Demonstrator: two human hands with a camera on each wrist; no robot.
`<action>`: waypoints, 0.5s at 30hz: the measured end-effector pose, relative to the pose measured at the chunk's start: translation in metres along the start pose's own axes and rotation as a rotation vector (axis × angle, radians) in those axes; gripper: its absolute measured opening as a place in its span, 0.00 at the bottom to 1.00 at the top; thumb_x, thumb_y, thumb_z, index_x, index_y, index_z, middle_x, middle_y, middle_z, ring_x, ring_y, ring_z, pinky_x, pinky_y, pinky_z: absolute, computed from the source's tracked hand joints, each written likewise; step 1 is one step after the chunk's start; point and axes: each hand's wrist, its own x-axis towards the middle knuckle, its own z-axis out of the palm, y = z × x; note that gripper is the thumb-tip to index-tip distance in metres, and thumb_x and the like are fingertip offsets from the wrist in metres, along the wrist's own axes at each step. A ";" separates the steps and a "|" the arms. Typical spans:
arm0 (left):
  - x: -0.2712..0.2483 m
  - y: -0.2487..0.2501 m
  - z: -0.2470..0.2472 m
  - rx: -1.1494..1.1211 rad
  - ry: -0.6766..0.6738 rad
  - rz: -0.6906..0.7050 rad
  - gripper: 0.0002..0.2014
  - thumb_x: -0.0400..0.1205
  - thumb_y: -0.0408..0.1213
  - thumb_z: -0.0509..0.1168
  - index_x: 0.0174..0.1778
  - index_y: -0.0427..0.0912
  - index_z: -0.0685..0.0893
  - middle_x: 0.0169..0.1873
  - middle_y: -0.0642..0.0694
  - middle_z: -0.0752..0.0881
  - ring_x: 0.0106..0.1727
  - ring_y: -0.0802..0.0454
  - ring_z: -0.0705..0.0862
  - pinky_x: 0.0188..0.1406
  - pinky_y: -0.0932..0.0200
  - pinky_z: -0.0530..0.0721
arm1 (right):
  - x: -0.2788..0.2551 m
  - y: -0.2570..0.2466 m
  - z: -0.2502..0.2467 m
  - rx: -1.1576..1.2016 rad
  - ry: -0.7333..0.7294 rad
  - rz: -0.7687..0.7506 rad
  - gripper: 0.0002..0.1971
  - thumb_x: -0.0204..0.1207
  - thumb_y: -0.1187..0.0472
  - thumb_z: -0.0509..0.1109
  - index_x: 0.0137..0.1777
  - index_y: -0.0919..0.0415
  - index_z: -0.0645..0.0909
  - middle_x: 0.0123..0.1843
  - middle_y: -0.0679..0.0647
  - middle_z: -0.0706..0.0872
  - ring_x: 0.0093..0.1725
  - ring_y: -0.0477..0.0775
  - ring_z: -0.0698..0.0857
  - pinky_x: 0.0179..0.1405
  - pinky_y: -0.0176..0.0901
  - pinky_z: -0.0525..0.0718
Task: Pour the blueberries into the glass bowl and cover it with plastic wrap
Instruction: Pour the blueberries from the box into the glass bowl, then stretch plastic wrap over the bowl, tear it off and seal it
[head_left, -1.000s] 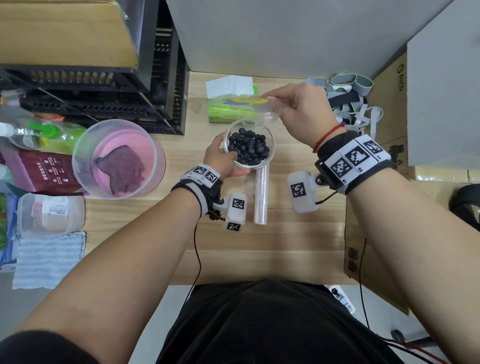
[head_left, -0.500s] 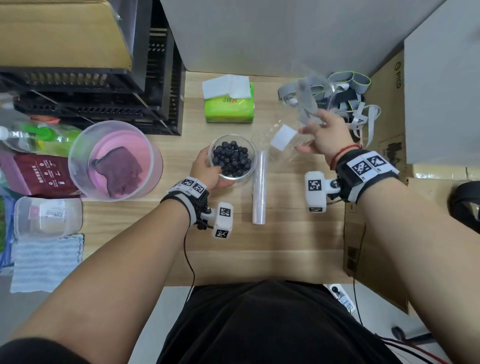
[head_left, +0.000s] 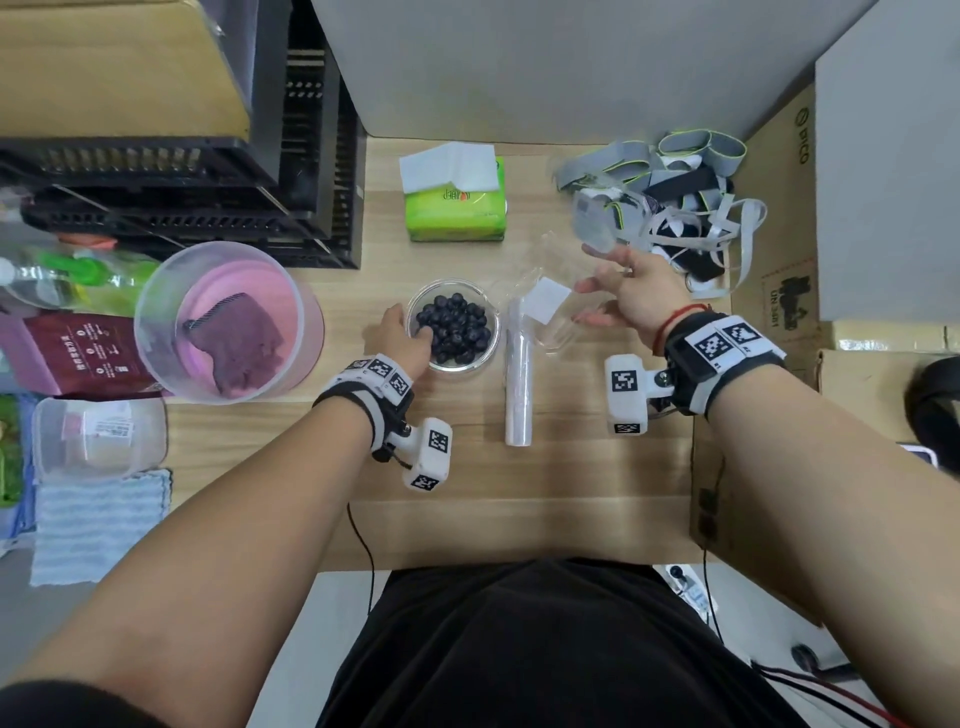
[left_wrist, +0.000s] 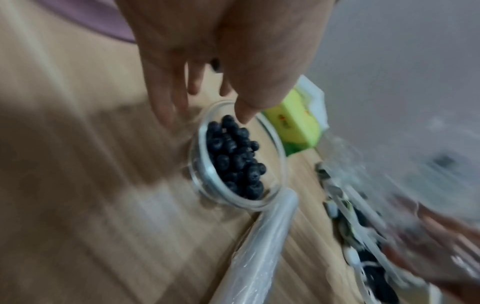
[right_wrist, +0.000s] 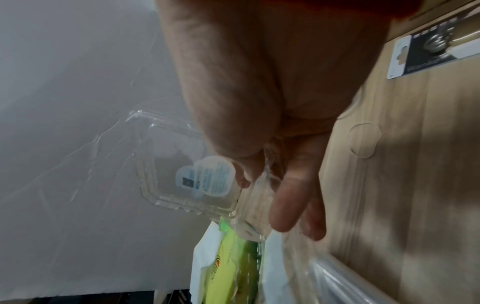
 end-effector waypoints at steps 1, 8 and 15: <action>-0.003 0.011 -0.004 0.060 0.078 0.031 0.25 0.85 0.47 0.63 0.79 0.46 0.73 0.74 0.38 0.75 0.73 0.37 0.77 0.70 0.50 0.75 | -0.001 -0.004 0.001 -0.017 -0.030 -0.015 0.15 0.88 0.64 0.59 0.73 0.58 0.77 0.58 0.67 0.85 0.35 0.65 0.87 0.26 0.38 0.88; -0.039 0.103 -0.028 -0.611 -0.430 -0.078 0.45 0.77 0.79 0.41 0.69 0.48 0.82 0.59 0.40 0.88 0.56 0.40 0.90 0.59 0.40 0.88 | -0.014 -0.027 0.012 -0.263 -0.266 -0.226 0.16 0.86 0.65 0.63 0.65 0.43 0.81 0.71 0.56 0.81 0.43 0.58 0.93 0.38 0.46 0.93; -0.038 0.102 -0.022 -0.718 -0.619 -0.128 0.26 0.81 0.55 0.70 0.69 0.41 0.82 0.63 0.40 0.88 0.46 0.46 0.91 0.45 0.49 0.92 | -0.009 -0.021 -0.004 -0.172 -0.433 -0.177 0.41 0.74 0.85 0.65 0.79 0.44 0.73 0.79 0.60 0.75 0.64 0.61 0.87 0.65 0.64 0.84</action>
